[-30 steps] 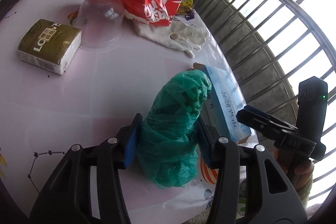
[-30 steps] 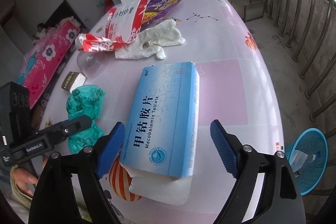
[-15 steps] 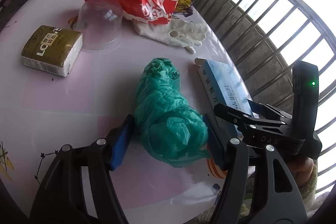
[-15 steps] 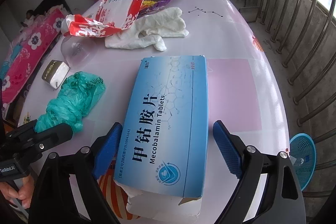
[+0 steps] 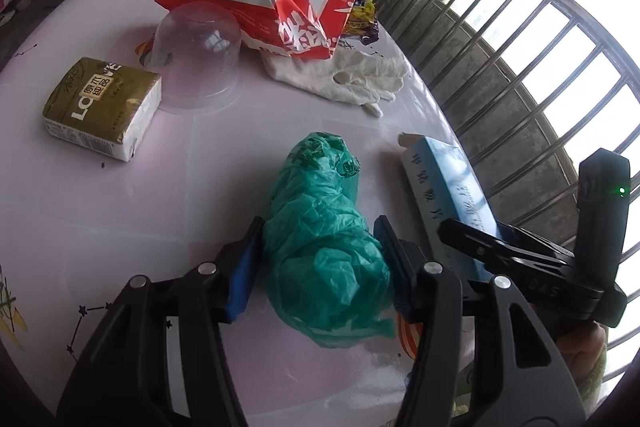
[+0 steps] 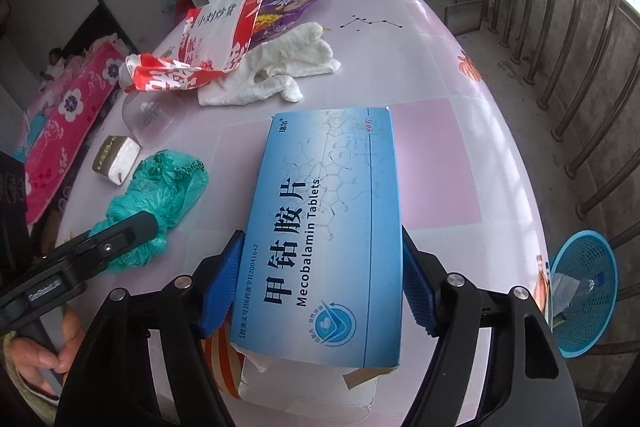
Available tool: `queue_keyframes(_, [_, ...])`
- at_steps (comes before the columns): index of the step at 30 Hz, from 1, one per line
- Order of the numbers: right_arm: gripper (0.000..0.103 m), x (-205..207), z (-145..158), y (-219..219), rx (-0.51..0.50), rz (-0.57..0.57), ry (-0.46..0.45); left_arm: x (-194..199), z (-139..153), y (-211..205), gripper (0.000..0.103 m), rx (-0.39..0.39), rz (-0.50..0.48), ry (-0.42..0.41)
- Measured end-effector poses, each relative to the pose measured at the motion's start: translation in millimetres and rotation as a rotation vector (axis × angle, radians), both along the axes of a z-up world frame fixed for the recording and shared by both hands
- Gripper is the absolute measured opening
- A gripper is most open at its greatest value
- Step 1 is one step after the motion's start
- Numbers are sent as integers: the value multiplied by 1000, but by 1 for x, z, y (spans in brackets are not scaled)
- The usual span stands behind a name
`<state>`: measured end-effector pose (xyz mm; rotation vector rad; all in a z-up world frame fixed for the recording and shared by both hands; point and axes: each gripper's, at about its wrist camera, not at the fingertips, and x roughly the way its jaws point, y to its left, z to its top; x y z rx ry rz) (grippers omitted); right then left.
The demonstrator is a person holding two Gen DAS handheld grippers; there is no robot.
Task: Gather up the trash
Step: 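Grasp the blue medicine box with the right tool while the left tool holds the green bag, then carry the box and bag to the wastebasket and open both tools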
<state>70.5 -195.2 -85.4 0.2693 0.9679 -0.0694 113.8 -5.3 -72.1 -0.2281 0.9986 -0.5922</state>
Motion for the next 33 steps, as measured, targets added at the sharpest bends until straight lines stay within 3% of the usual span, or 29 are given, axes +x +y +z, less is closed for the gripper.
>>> queue_keyframes(11, [69,-47,20,-39,128,-71,-99,-18,31,-18,48,-10,-36,-80])
queue_keyframes(17, [69,-92,40,-91,185,-210,-202,-28,62,-81,48,-21,-181,-135])
queue_keyframes(22, [69,-156,43,-166,246,-468,-283,-39,76,-165,48,-35,-369,-139])
queue_keyframes(25, [69,-202,27,-216,319,-670,-305,-48,72,-228,48,-39,-491,-84])
queue_keyframes(29, [69,-257,-13,-270,436,-946,-303,-55,49,-314,48,-22,-629,63])
queue_keyframes(33, [71,-284,-70,-307,605,-1147,-278,-71,7,-401,49,106,-734,154])
